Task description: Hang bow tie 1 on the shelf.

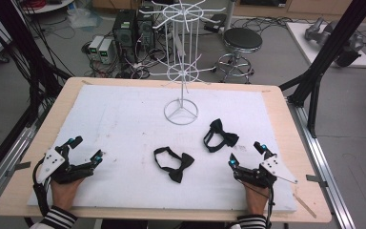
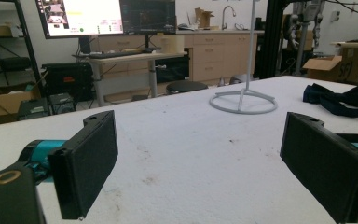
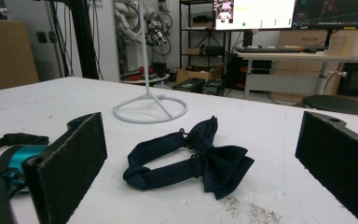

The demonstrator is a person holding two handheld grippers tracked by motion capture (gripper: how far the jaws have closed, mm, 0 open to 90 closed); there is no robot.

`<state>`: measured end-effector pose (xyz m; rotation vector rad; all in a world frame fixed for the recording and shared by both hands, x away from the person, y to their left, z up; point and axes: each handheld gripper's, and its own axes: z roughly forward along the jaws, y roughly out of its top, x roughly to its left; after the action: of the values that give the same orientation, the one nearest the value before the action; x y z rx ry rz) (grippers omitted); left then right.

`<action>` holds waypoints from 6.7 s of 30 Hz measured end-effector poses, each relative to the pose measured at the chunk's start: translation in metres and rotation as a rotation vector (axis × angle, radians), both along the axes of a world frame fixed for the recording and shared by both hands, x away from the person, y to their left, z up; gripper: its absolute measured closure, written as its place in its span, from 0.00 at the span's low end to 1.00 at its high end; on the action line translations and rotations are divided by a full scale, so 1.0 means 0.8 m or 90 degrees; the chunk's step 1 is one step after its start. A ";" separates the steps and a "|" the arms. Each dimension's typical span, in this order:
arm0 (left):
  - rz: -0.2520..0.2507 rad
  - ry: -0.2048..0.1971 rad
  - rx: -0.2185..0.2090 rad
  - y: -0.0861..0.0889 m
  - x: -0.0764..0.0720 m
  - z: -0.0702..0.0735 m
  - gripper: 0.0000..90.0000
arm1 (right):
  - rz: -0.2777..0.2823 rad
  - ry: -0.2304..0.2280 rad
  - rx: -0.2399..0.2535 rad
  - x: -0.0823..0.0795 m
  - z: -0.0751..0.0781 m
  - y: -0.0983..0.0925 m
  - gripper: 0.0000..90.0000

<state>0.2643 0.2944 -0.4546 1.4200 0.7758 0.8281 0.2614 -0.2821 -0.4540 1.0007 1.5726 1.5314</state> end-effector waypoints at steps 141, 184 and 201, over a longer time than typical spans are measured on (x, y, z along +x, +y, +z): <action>-0.015 0.004 -0.008 0.001 0.002 0.000 0.13 | 0.174 0.496 -0.382 0.201 0.063 0.055 0.27; -0.015 0.002 -0.006 0.001 0.001 0.000 0.13 | 0.168 0.523 -0.438 0.201 0.063 0.065 0.85; -0.015 0.004 -0.006 0.001 0.002 0.000 0.13 | 0.204 0.455 -0.362 0.188 0.087 0.060 0.85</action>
<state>0.2655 0.2952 -0.4547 1.4212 0.7649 0.8019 0.4121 -0.2340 -0.3846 1.0378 2.5805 0.8181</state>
